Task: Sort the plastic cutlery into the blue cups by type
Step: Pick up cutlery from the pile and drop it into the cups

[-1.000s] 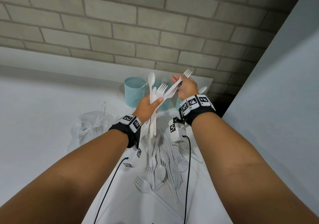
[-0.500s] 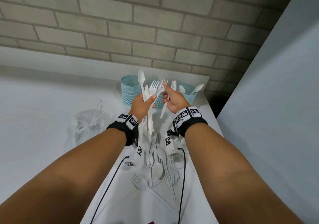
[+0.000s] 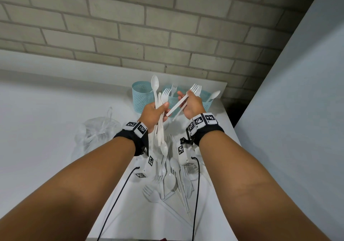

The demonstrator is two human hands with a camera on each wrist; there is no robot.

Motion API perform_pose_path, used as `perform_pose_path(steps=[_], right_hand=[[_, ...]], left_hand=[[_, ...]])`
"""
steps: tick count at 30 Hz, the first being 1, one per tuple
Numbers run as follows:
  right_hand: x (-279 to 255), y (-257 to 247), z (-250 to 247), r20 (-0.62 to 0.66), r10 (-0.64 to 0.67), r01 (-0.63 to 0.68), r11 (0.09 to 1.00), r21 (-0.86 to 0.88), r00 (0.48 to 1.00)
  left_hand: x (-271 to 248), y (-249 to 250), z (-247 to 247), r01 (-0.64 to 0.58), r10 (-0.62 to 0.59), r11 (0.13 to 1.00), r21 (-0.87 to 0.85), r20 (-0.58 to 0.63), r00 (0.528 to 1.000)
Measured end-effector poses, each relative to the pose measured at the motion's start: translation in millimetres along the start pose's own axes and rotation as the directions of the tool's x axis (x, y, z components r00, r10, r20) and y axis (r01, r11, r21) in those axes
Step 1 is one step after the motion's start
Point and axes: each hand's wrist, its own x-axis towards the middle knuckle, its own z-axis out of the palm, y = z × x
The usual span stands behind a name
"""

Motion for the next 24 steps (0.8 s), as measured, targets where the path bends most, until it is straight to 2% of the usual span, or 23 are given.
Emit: perform_pose_path(steps=[4,7,10,14,18,21,24], right_hand=[[4.0,2.3,-5.3,-0.019,-0.02,0.022,0.993,0.112,1.0],[8.1,4.2,-11.4,0.022,-0.06,0.059,0.998,0.027,0.998],[4.7,5.3,-15.7,0.132,-0.082,0.095,0.991,-0.096,0.988],[-1.6,7.3,-16.6,0.314,-0.019,0.079,0.98,-0.182,0.949],[-5.7,9.4,-17.0,0.462,0.044,0.025,0.99,-0.141,0.886],[-7.8,10.0,-15.3,0.472,0.044,0.031,0.988,-0.149,0.881],[-4.0,9.5,-13.3,0.433,-0.002,0.087,0.981,-0.175,0.901]], left_hand=[[-1.2,-0.8,-0.1,0.014,-0.014,1.0,-0.008,0.012,1.0],[-2.1,-0.1,0.6,0.023,-0.023,1.0,0.002,0.015,1.0],[-2.9,1.9,2.0,0.032,-0.033,0.999,0.015,0.043,0.999],[-5.4,5.4,5.0,0.085,-0.084,0.996,0.001,0.107,0.991],[-7.5,9.0,7.5,0.141,-0.135,0.99,-0.024,0.165,0.977],[-8.3,10.8,7.9,0.17,-0.16,0.985,-0.039,0.19,0.969],[-8.5,12.0,7.8,0.187,-0.17,0.98,-0.064,0.209,0.963]])
